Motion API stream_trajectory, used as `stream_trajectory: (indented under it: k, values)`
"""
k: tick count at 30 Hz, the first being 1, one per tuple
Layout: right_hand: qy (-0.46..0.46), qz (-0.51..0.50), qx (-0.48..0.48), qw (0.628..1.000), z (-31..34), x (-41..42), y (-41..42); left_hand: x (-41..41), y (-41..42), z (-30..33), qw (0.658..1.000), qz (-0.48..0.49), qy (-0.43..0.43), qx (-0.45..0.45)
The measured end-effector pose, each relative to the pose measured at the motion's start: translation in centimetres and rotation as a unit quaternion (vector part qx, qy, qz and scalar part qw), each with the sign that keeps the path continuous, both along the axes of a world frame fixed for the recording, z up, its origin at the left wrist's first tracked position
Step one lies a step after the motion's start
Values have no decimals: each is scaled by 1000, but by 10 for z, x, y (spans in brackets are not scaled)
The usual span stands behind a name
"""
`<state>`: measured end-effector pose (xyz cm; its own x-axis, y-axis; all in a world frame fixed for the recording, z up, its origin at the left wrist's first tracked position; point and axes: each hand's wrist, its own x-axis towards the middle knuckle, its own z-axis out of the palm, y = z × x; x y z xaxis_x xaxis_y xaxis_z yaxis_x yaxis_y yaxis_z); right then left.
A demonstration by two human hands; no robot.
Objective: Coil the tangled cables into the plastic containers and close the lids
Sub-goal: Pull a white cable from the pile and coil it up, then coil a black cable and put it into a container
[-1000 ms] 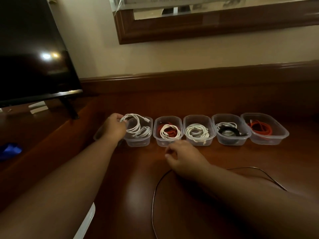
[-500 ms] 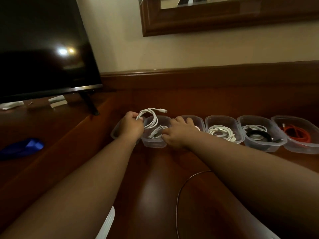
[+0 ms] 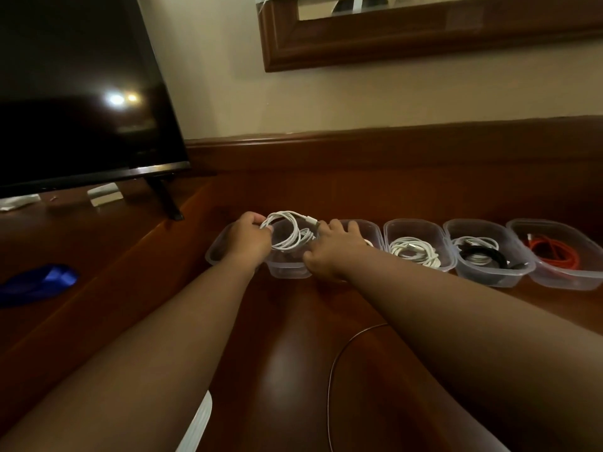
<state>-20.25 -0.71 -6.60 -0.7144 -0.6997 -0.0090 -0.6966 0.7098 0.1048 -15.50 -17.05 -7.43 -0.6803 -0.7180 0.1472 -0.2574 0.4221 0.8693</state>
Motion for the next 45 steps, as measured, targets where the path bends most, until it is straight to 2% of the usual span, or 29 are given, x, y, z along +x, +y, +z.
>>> stream_trajectory:
  k: [6,10,14,17,20,25,27,30,34,37,39,45]
  values:
    - [-6,34,-38,999,8,-3,23,5,5,2,999,-21,-28,-34]
    - [-35,24,-83,996,11,0,38,10,13,0,986,-54,-74,-138]
    - [-103,-7,-174,979,15,6,39,9,15,-1,973,-68,-108,-191]
    - [-153,-39,-208,965,14,7,29,8,16,0,969,-68,-117,-207]
    - [-150,-23,-213,965,12,7,18,5,16,-2,967,-64,-123,-215]
    - [-161,-13,-314,936,10,9,3,0,18,-2,961,-48,-139,-236]
    - [-163,-12,-282,945,4,9,-3,0,17,-2,945,-39,-178,-273]
    - [-123,-5,-174,977,-2,13,-7,-1,15,-2,918,-42,-221,-327]
    - [-82,15,-115,990,-1,21,-1,-2,12,1,916,-67,-235,-319]
    - [-88,8,-113,990,4,22,2,-5,7,2,916,-107,-239,-303]
    - [-123,1,-136,983,6,21,4,-2,4,4,922,-121,-237,-280]
    - [-138,11,-222,965,17,30,36,41,27,32,934,-152,-163,-279]
